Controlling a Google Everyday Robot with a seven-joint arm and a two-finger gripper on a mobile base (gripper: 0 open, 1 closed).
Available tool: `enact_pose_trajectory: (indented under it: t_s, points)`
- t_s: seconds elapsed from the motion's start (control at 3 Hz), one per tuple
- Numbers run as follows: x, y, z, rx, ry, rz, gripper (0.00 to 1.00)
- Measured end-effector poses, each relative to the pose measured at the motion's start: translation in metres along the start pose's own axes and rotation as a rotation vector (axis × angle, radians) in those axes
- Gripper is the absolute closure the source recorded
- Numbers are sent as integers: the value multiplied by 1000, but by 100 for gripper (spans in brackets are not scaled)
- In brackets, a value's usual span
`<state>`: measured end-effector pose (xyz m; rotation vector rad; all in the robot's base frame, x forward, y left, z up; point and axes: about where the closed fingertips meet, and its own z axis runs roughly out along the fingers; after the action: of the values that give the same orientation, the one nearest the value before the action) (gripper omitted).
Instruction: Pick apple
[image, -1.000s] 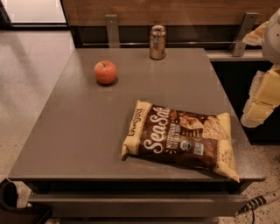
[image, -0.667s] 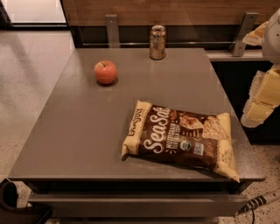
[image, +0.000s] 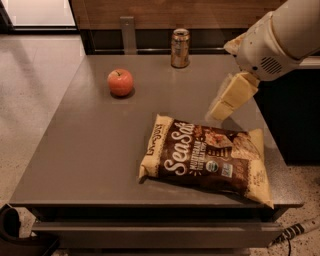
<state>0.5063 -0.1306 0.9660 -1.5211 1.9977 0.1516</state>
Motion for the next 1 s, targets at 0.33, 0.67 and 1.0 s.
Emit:
enact_pose_trajectory:
  t_s: [0.33,0.67,1.0]
  points:
    - [-45,-19,44,-5,-229,42,0]
    - [-92,-36,89,-23,-412,86,0]
    - [-108,-43,110,-24,-463,116,0]
